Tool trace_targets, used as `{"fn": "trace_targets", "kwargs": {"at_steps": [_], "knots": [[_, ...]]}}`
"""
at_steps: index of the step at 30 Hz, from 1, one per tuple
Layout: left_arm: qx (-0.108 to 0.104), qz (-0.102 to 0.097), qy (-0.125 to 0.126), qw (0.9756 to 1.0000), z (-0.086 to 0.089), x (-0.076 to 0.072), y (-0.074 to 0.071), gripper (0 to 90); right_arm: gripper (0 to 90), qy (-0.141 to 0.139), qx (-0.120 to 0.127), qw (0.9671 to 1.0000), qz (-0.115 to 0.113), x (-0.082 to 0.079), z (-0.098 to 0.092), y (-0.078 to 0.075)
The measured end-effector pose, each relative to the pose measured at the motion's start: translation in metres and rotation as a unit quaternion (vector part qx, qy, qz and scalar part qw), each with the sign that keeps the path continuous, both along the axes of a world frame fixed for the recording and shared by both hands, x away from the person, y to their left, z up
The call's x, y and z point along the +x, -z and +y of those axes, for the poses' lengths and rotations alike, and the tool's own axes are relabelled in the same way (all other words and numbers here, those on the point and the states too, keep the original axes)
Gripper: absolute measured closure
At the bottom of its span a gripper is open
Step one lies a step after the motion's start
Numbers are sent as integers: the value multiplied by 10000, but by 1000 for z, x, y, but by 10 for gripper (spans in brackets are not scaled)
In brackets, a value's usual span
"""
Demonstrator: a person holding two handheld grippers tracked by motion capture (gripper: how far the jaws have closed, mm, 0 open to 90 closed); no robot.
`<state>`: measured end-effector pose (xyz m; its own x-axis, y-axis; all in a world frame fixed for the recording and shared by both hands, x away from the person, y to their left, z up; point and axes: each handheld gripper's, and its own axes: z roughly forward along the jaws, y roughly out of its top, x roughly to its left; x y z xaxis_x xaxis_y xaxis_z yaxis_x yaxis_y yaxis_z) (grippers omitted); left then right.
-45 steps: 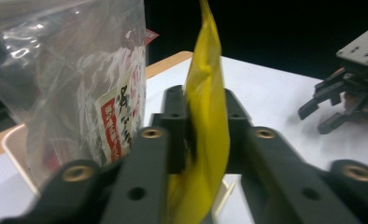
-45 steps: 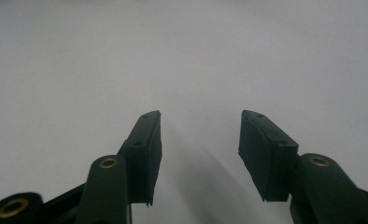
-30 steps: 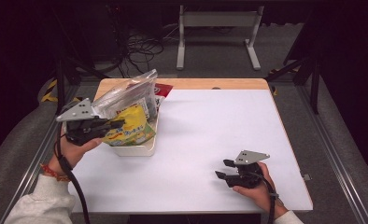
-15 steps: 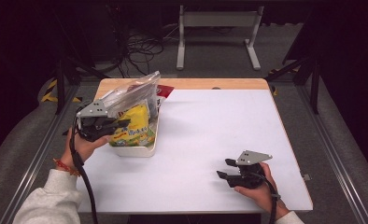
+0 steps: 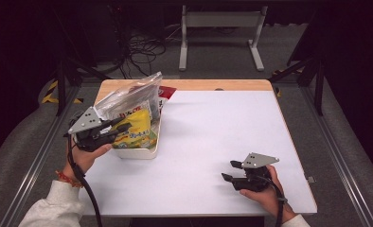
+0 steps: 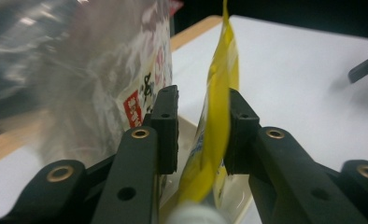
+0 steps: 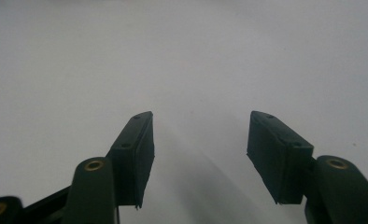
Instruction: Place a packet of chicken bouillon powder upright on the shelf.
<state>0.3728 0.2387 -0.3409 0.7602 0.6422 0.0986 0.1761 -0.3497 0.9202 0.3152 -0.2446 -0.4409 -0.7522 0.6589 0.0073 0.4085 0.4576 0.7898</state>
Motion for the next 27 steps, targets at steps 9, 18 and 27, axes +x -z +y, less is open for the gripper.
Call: {"fn": "trace_targets", "kwargs": {"at_steps": [9,18,27], "knots": [[-173,-464,-414,9979,17,-27,9,458,403,25,-27,10000,-54,-2,-5,-2],[-205,-490,-772,9956,24,-54,15,285,396,49,6,9997,-251,-6,-10,-9],[-282,-29,-876,9958,22,-74,49,183,370,86,-129,9986,-498,-11,-14,-16]]}}
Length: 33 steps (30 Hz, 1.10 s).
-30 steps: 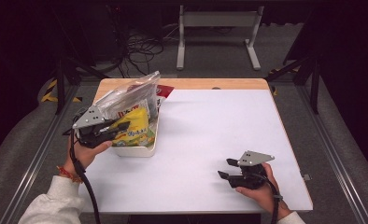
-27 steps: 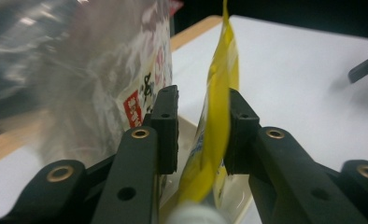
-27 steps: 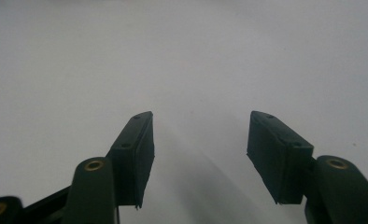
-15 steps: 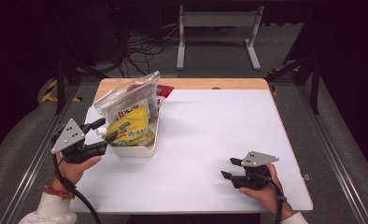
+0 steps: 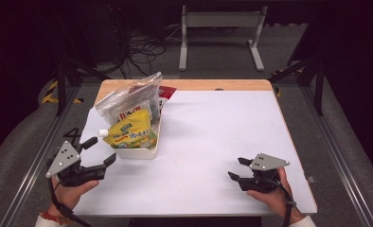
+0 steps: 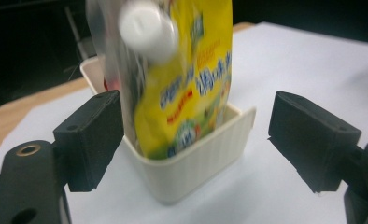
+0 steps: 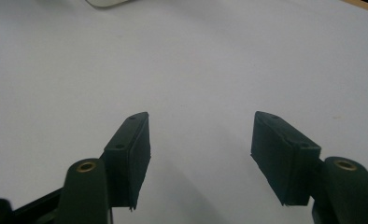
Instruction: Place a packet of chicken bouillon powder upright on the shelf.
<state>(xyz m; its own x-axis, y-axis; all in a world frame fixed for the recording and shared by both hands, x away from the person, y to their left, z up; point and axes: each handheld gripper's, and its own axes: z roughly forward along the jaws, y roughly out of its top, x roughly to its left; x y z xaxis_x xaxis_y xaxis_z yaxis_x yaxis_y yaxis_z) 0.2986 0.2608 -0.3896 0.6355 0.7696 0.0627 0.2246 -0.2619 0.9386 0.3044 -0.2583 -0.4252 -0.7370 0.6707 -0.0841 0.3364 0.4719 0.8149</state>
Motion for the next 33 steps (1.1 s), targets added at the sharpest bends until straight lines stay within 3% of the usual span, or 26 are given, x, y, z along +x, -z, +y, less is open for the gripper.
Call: {"fn": "trace_targets", "kwargs": {"at_steps": [3,8,11,13,17,21,25,30,33], "knots": [[120,55,17,9999,-4,-3,7,167,356,28,-41,10000,-45,0,-1,-1],[38,165,206,9996,-10,-4,14,143,310,68,-158,9998,-113,-2,-1,-2],[249,227,336,9989,-19,-4,20,117,264,96,-182,9997,-144,-2,-4,-2],[174,315,469,9983,-23,-5,24,115,236,121,-193,9996,-165,-3,-7,-3],[415,412,604,9965,-37,-7,31,104,186,133,-228,9995,-189,-4,-11,-2],[467,466,750,9950,-49,-8,37,99,158,223,-361,9988,-251,-7,-16,-1],[557,584,903,9926,-63,-5,43,97,146,265,-445,9983,-251,-10,-20,2],[702,725,1202,9876,-85,0,51,92,134,299,-502,9979,-289,-16,-27,4],[869,815,1371,9834,-96,2,56,85,129,370,-503,9977,-266,-19,-33,7]]}}
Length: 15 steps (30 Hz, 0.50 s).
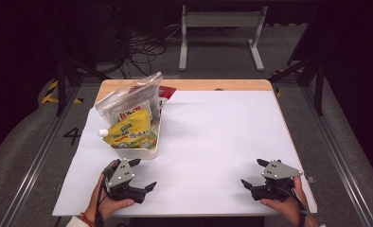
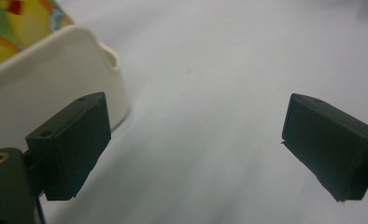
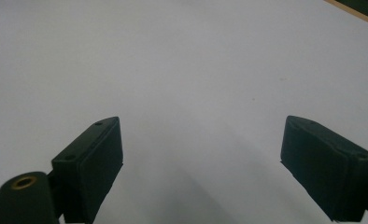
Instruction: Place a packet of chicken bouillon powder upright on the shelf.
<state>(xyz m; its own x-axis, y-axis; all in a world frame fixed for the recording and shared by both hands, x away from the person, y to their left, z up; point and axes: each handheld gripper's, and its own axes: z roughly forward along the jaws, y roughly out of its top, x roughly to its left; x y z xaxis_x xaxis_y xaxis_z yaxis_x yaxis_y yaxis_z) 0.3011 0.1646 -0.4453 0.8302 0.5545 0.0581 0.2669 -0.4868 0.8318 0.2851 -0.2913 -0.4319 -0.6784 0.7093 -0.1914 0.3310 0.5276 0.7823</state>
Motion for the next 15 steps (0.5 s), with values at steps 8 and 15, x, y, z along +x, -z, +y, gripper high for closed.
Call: {"fn": "trace_targets", "kwargs": {"at_steps": [8,15], "knots": [[266,42,245,9993,-13,2,7,79,117,100,-71,9999,88,-2,-5,8],[143,166,240,9995,-6,0,8,82,117,51,-113,9999,68,-2,0,9]]}}
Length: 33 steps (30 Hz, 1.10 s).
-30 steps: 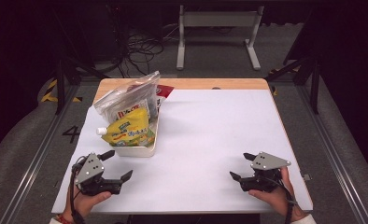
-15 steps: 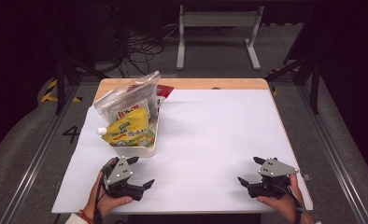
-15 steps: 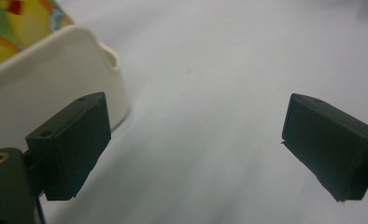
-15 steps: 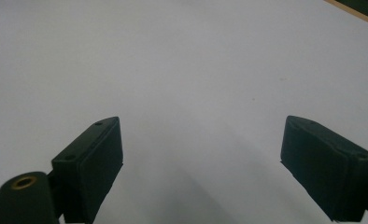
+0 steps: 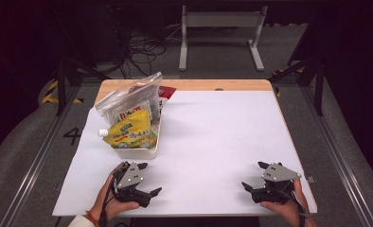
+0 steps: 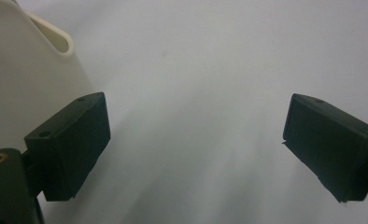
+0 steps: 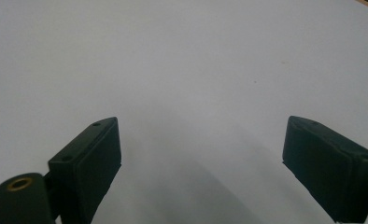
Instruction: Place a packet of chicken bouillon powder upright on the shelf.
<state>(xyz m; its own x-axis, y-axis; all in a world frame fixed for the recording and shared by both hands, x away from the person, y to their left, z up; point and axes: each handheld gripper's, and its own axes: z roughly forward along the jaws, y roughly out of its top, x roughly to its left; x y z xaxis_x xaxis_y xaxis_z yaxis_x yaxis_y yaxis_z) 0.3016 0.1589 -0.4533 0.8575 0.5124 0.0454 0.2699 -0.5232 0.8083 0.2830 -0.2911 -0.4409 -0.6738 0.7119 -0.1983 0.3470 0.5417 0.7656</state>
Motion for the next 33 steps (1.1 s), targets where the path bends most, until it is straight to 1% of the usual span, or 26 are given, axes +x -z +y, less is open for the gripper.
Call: {"fn": "trace_targets", "kwargs": {"at_steps": [1,4,6,8,9,10,11,14,17,19,21,25,28,29,33], "knots": [[-40,34,-25,10000,0,0,0,87,117,9,-26,10000,-5,0,1,0],[-59,69,-64,9999,0,0,-1,87,117,21,-29,10000,-23,0,1,1],[-46,72,-69,9999,0,1,-1,87,116,41,-12,10000,-18,0,0,1],[37,59,-43,10000,0,2,0,86,114,74,4,10000,-6,1,-1,1],[37,55,-34,10000,0,2,0,86,113,86,11,10000,-4,1,-1,2],[9,58,-40,10000,0,2,0,87,112,95,8,10000,-2,2,-1,2],[61,39,-33,10000,0,2,0,87,111,102,4,9999,-2,2,-1,2],[66,47,-39,10000,0,3,0,87,111,122,-14,9999,-3,2,-1,3],[140,6,-62,9999,1,3,-2,86,110,158,-37,9999,-19,3,0,3],[79,20,-102,9999,2,3,-4,85,110,208,-54,9998,-18,3,0,4],[126,-9,-123,9998,4,3,-4,84,110,246,-64,9997,-31,3,0,3],[159,35,-170,9997,6,5,-2,84,119,249,-73,9997,-43,3,1,3],[134,25,-153,9998,7,5,-3,84,124,236,-80,9997,-37,4,0,4],[129,23,-137,9998,7,5,-3,84,124,271,-59,9996,-19,5,0,4],[155,17,-119,9998,6,5,-2,84,116,269,-34,9996,13,5,1,5]]}}
